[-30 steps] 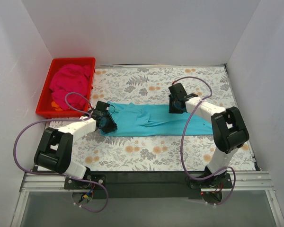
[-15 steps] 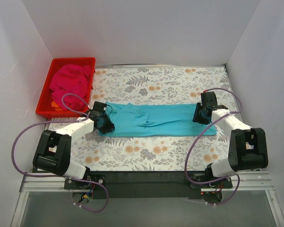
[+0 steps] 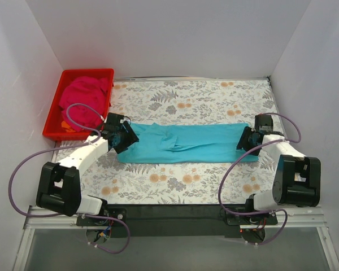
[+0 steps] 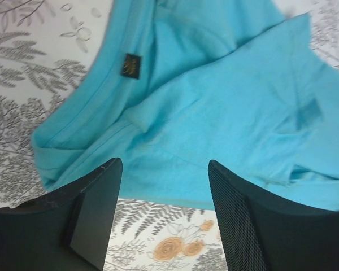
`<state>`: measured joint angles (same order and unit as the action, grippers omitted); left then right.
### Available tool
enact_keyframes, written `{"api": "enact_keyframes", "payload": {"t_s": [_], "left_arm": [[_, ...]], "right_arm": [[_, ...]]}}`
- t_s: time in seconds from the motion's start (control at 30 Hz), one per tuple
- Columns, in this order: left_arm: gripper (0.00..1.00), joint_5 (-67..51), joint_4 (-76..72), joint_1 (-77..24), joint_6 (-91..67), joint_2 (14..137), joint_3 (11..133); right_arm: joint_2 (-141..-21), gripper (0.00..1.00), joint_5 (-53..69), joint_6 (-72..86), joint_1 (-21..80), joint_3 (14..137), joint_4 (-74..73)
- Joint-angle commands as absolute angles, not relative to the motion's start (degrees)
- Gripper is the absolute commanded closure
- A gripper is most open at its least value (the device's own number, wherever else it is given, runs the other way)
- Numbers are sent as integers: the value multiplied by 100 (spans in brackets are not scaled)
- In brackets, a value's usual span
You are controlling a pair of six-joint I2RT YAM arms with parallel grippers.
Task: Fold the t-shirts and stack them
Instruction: Fold the tshirt
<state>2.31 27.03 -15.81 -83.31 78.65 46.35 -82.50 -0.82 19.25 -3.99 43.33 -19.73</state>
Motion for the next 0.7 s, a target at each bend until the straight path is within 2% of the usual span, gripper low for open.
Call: {"api": "enact_keyframes", "payload": {"t_s": [0.0,0.07,0.2,0.33,0.53,0.63,0.67], "left_arm": [[41,123,2725,-1687,-8305,8076,4975],[41,141,2637,-1688,-8358,8208,4878],[50,360,2514,-1670,-8481,8437,4562],[54,492,2461,-1512,-8377,8613,4342],[55,624,2566,-1248,-8025,8798,4525],[51,422,2733,-1257,-7928,8711,4877],[47,361,2768,-1283,-7919,8571,4956]], "right_arm": [[-7998,50,71,1872,-404,4403,-1916],[-8033,50,62,1898,-396,4386,-1942],[-8042,50,26,2056,-492,4184,-1942],[-7998,50,-167,2118,-834,3938,-1942],[-8103,50,-97,2127,-1529,3779,-1934],[-7867,50,-44,2101,-1538,3858,-1960],[-7666,50,139,2092,-1495,3885,-1951]]}}
